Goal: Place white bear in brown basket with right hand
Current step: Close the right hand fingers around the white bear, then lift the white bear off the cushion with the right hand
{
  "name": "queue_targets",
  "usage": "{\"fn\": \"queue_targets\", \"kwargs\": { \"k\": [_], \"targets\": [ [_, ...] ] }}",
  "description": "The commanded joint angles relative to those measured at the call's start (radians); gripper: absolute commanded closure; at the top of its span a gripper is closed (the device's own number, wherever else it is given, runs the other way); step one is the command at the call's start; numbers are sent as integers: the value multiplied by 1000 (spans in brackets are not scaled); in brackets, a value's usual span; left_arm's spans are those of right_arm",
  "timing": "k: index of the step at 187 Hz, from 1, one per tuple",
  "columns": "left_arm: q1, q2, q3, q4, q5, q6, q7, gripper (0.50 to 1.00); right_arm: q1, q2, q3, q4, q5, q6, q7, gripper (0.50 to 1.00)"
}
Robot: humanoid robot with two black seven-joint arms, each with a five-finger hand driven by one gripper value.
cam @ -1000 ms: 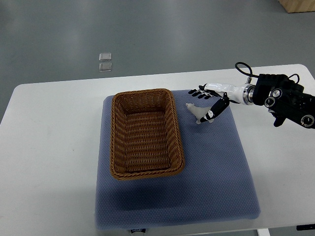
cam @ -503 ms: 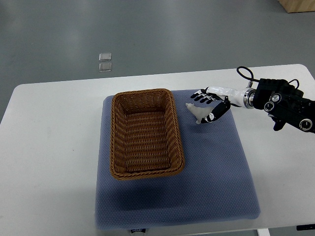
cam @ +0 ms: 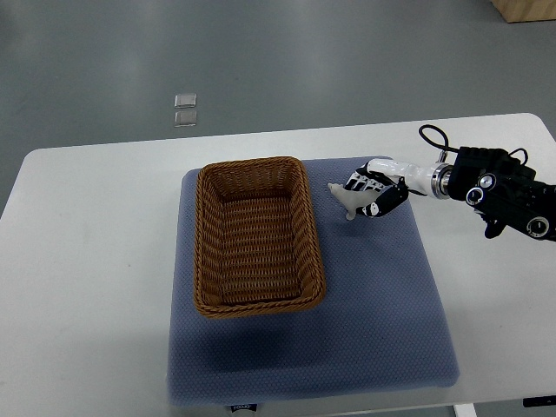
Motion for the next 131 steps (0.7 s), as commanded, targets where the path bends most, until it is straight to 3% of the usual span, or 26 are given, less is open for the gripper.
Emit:
{"fn": "queue_targets", "kwargs": {
  "k": [1,18,77,131],
  "targets": [
    [0,0,0,0,0,0,0,500,4,-2,-7,-1,0,-5,3,926],
    [0,0,0,2,0,0,0,500,12,-3,-7,-1,2,-3,3,1000],
    [0,0,3,0,0,0,0,500,113,-41,-1,26,14,20,2,1000],
    [0,0,5,-3,0,0,0,500,202,-89,4,123,21,38,-4,1000]
  ]
}}
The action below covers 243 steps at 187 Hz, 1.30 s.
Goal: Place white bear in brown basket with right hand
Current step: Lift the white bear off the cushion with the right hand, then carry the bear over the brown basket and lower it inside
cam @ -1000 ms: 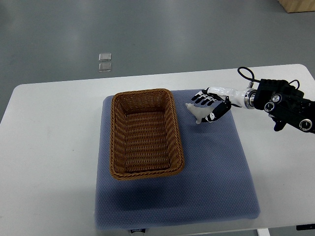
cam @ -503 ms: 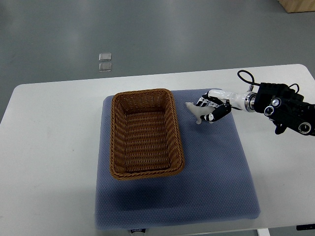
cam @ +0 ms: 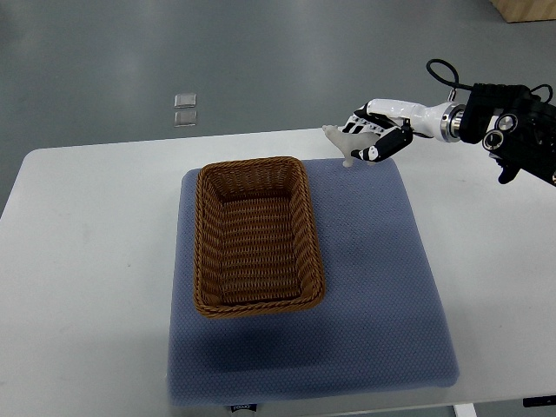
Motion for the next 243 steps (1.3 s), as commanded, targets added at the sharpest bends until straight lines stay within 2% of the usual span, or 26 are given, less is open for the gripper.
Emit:
{"fn": "queue_targets", "kwargs": {
  "k": [1,27,81,114,210,243],
  "targets": [
    [0,0,0,-2,0,0,0,500,18,-3,0,34,1,2,-4,1000],
    [0,0,0,-2,0,0,2,500,22,28,0,47,2,-3,-7,1000],
    [0,0,0,-5,0,0,2,500,21,175,-11,38,-1,-60,2,1000],
    [0,0,0,-5,0,0,2,500,13,226,-12,31,-1,-70,4,1000],
    [0,0,2,-11,0,0,8,500,-65,378,-32,-91,-16,-112,20,1000],
    [0,0,2,-11,1,0,8,500,-94,411,-69,-103,-18,-162,25,1000]
  ]
}}
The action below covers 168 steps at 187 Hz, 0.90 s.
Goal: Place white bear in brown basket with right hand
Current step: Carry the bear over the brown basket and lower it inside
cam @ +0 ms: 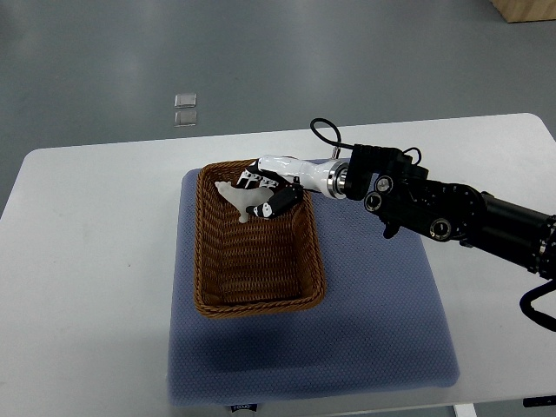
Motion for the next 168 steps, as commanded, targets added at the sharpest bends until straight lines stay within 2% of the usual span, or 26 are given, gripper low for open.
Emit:
{"fn": "queue_targets", "kwargs": {
  "k": [1,31,100,116,121,123,124,132,148,162,168],
  "targets": [
    [0,0,0,0,1,0,0,500,-14,19,-22,-4,-1,-27,1,1000],
    [0,0,0,0,1,0,0,500,-20,27,-54,-26,-3,-55,2,998],
    [-2,0,0,0,1,0,0,500,-43,27,-56,-33,-4,-76,15,924],
    [0,0,0,1,0,0,0,500,-41,27,-56,-33,-4,-75,15,885],
    [0,0,0,1,0,0,0,500,-41,27,-56,-33,-3,-75,15,840],
    [0,0,0,1,0,0,0,500,-41,27,-56,-33,-3,-75,15,840],
    [0,0,0,1,0,0,0,500,-41,27,-56,-33,-3,-75,15,822],
    [0,0,0,1,0,0,0,500,-43,28,-54,-32,-3,-75,15,783],
    [0,0,0,3,0,0,0,500,-43,42,-54,-32,-3,-75,16,748],
    [0,0,0,3,0,0,0,500,-41,45,-54,-32,-3,-75,16,742],
    [0,0,0,3,0,0,0,500,-40,45,-54,-32,-3,-75,16,720]
  ]
}}
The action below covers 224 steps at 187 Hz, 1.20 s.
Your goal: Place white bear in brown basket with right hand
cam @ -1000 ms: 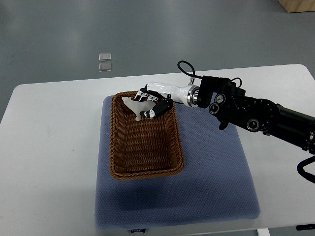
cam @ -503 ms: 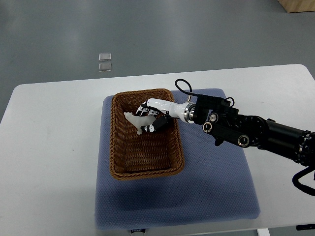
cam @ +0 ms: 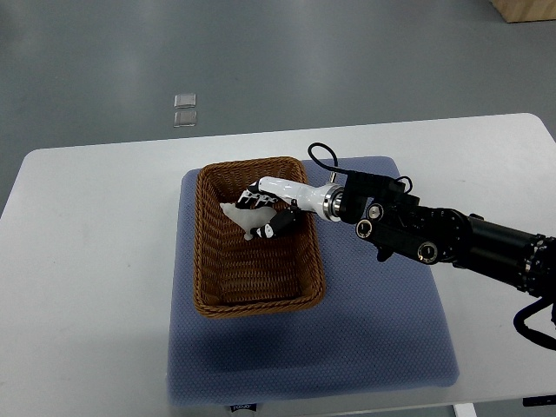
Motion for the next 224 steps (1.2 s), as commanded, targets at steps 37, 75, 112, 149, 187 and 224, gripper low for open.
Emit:
{"fn": "queue_targets", "kwargs": {
  "k": [37,75,112,149,187,224],
  "targets": [
    [0,0,0,0,0,0,0,500,9,-3,7,2,3,5,1,642],
    [0,0,-2,3,0,0,0,500,44,-34,21,13,20,11,-1,613],
    [-1,0,0,5,0,0,0,500,89,-100,83,37,40,52,-1,613],
    [0,0,-2,0,0,0,0,500,63,-146,326,28,101,71,-1,613],
    [0,0,0,6,0,0,2,500,-72,-141,628,2,282,55,2,599],
    [0,0,0,8,0,0,0,500,-167,-135,817,-90,592,68,2,587]
  ]
}}
